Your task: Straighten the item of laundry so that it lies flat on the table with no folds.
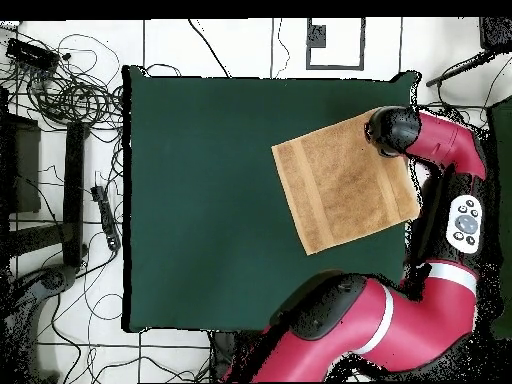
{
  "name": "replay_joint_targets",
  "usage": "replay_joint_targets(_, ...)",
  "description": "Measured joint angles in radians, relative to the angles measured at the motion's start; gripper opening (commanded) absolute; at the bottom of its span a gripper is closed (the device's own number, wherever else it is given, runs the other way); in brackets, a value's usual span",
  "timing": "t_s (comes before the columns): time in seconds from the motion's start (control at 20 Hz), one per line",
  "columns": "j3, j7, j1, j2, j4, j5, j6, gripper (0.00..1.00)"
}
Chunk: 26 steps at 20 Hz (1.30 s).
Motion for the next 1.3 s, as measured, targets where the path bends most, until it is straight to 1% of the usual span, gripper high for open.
replay_joint_targets(0.15, 0.0, 0.0, -0.007, 0.005, -0.019, 0.017, 0.049, 1.0)
replay_joint_targets(0.3, 0.0, 0.0, -0.028, 0.017, -0.068, 0.057, 0.183, 1.0)
replay_joint_targets(0.4, 0.0, 0.0, -0.035, 0.023, -0.085, 0.066, 0.225, 1.0)
replay_joint_targets(0.6, 0.0, 0.0, -0.062, 0.049, -0.15, 0.08, 0.335, 1.0)
replay_joint_targets(0.9, 0.0, 0.0, -0.066, 0.069, -0.209, 0.082, 0.355, 1.0)
replay_joint_targets(1.3, 0.0, 0.0, -0.066, 0.08, -0.251, 0.083, 0.359, 1.0)
